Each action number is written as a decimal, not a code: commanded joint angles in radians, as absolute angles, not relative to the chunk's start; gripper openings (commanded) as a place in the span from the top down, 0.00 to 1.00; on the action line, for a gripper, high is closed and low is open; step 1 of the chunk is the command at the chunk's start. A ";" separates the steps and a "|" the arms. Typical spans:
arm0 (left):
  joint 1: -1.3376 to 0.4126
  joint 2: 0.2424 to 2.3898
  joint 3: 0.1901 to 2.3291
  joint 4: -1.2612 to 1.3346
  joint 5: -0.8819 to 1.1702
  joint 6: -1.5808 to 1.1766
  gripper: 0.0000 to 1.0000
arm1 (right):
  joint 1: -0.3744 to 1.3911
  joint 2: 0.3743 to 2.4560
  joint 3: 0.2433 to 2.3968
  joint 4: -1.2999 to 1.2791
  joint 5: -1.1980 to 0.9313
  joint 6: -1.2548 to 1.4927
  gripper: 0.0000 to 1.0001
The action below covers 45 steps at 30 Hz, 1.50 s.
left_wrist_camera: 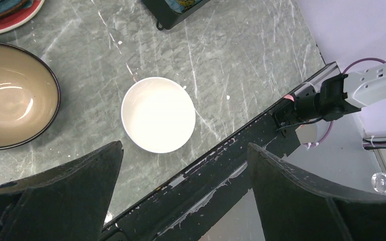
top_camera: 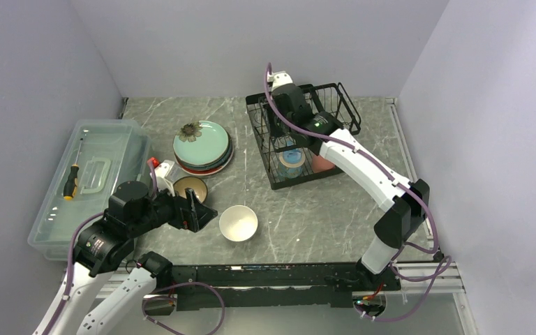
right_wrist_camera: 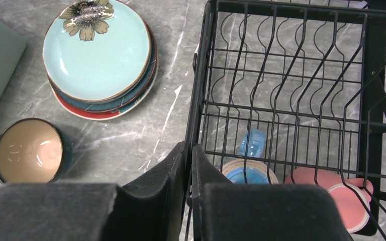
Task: Load the mixed dishes into the dish rack
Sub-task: Move the dish rack to the center of the board.
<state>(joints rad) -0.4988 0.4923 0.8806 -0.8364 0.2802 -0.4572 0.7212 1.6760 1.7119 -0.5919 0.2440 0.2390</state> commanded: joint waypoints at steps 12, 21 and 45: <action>-0.495 0.493 0.884 -0.820 0.273 -0.457 0.01 | 0.712 1.571 1.648 -0.565 0.181 0.171 1.00; -0.495 0.502 0.884 -0.821 0.270 -0.457 0.01 | 0.710 1.465 1.567 -0.588 0.188 0.145 1.00; -0.495 0.526 0.885 -0.823 0.267 -0.460 0.01 | 0.712 1.093 1.254 -0.661 0.252 0.227 1.00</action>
<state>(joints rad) -0.4988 0.5159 0.8806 -0.8368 0.2703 -0.4576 0.7170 1.1728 1.2816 -0.6613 0.1738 0.1844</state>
